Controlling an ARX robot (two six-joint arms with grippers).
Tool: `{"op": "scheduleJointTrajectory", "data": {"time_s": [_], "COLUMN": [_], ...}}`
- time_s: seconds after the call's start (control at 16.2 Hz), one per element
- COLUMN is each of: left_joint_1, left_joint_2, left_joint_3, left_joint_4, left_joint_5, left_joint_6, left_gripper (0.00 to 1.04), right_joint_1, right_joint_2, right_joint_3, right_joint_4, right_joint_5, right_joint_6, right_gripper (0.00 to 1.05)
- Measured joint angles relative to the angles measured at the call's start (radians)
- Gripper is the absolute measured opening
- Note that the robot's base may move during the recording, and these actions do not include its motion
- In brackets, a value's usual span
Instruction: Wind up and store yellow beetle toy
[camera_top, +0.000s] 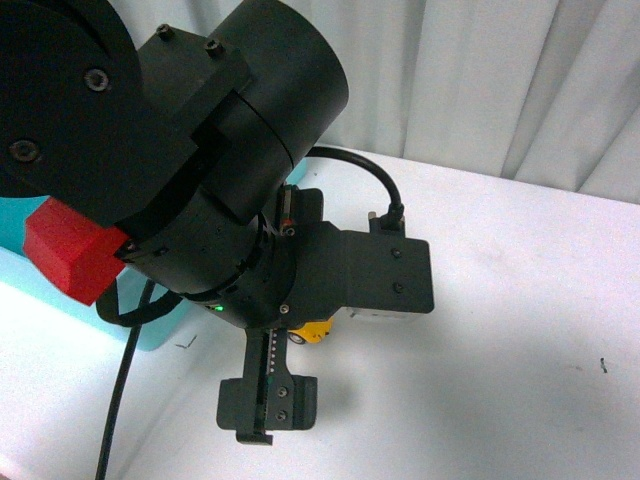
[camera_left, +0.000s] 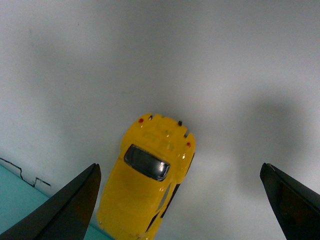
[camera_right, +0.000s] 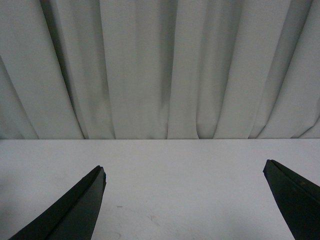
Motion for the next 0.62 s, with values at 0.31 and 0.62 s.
{"op": "scheduleJointTrajectory", "data": {"time_s": [0.31,0.62], "left_joint_1": [0.066,0.096], "left_joint_2": [0.095,0.126], "left_joint_3": [0.073,0.095], "left_joint_4": [-0.024,-0.028], "left_joint_5": [-0.040,-0.054], "left_joint_6": [0.155,0.211], "left_gripper": [0.98,0.97], "right_joint_1": [0.000,0.000], "right_joint_2": [0.000,0.000], "right_joint_3": [0.000,0.000], "right_joint_4": [0.000,0.000], "right_joint_5": [0.000,0.000], "right_joint_6": [0.000,0.000], "right_gripper": [0.98,0.98]}}
